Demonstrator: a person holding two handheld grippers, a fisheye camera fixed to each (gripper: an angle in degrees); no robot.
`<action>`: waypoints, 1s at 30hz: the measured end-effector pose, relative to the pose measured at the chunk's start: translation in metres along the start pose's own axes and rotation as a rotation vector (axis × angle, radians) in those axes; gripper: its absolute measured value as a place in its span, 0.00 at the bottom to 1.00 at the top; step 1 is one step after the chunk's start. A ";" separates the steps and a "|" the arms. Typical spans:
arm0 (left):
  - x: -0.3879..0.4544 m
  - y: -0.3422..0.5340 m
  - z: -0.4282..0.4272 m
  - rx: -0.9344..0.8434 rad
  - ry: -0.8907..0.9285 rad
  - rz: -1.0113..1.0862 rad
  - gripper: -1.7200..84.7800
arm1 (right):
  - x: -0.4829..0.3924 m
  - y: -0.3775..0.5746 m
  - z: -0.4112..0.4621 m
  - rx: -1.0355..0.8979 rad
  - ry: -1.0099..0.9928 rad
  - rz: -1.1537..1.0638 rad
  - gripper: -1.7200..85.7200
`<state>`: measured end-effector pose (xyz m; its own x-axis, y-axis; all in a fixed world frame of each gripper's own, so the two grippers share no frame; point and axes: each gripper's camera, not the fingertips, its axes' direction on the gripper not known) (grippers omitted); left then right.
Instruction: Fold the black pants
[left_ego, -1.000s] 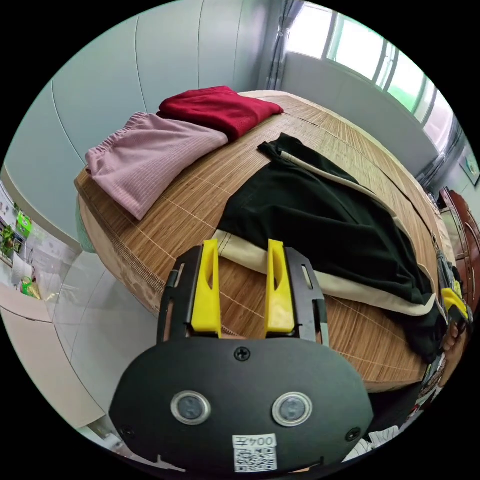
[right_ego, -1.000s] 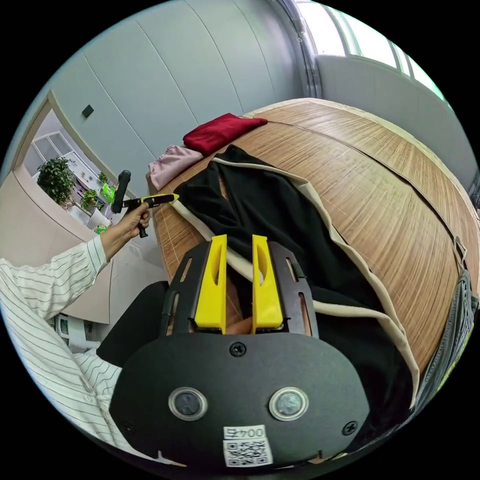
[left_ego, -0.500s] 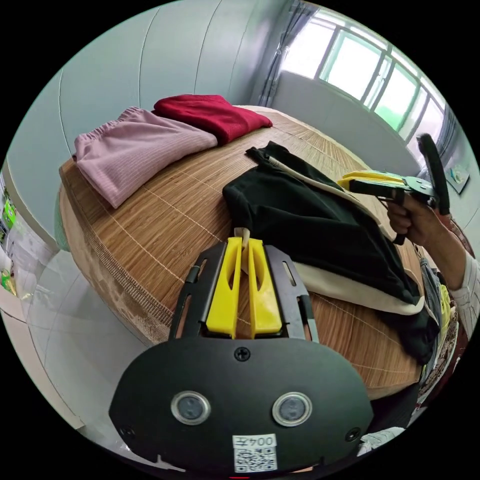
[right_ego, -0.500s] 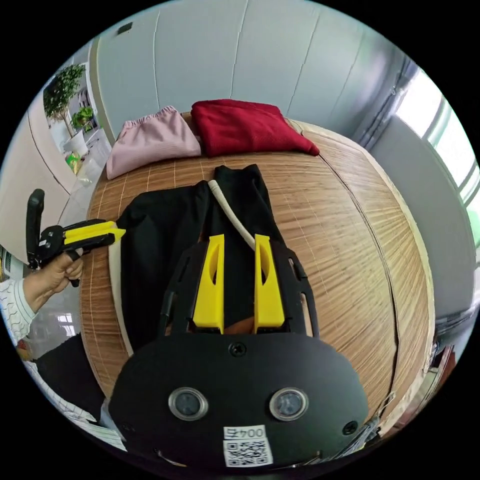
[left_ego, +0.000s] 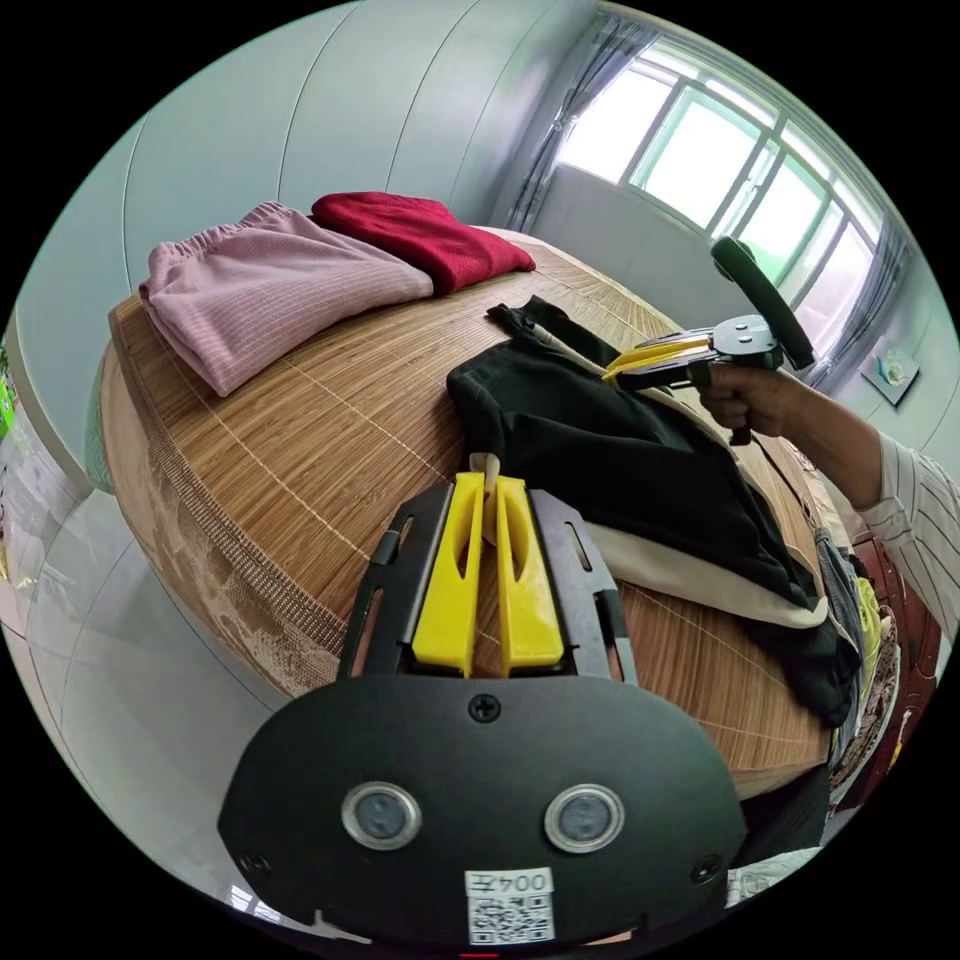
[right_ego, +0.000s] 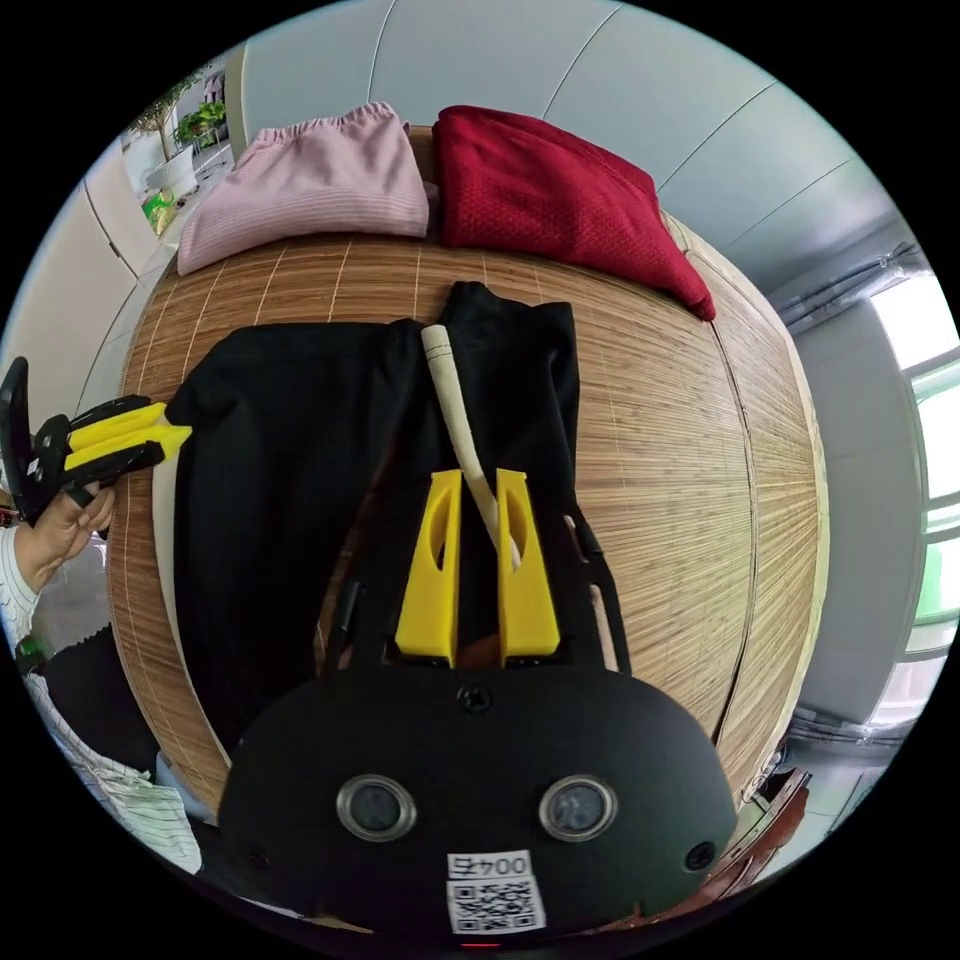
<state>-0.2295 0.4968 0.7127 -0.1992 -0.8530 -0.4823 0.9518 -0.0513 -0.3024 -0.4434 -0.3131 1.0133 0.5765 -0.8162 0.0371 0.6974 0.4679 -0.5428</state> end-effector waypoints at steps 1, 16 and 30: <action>-0.001 0.000 -0.001 0.000 -0.001 0.001 0.03 | 0.008 -0.002 0.000 0.002 -0.013 0.016 0.04; -0.023 -0.005 -0.014 0.004 -0.001 0.001 0.04 | 0.205 0.059 0.000 0.195 -0.202 0.821 0.11; -0.036 -0.023 -0.015 0.012 0.003 0.002 0.04 | 0.195 0.090 0.073 0.062 -0.753 0.918 0.10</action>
<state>-0.2480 0.5363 0.7249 -0.1978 -0.8515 -0.4857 0.9549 -0.0555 -0.2916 -0.2368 -0.4055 1.0326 0.9619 0.2279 0.1507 -0.0997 0.8062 -0.5831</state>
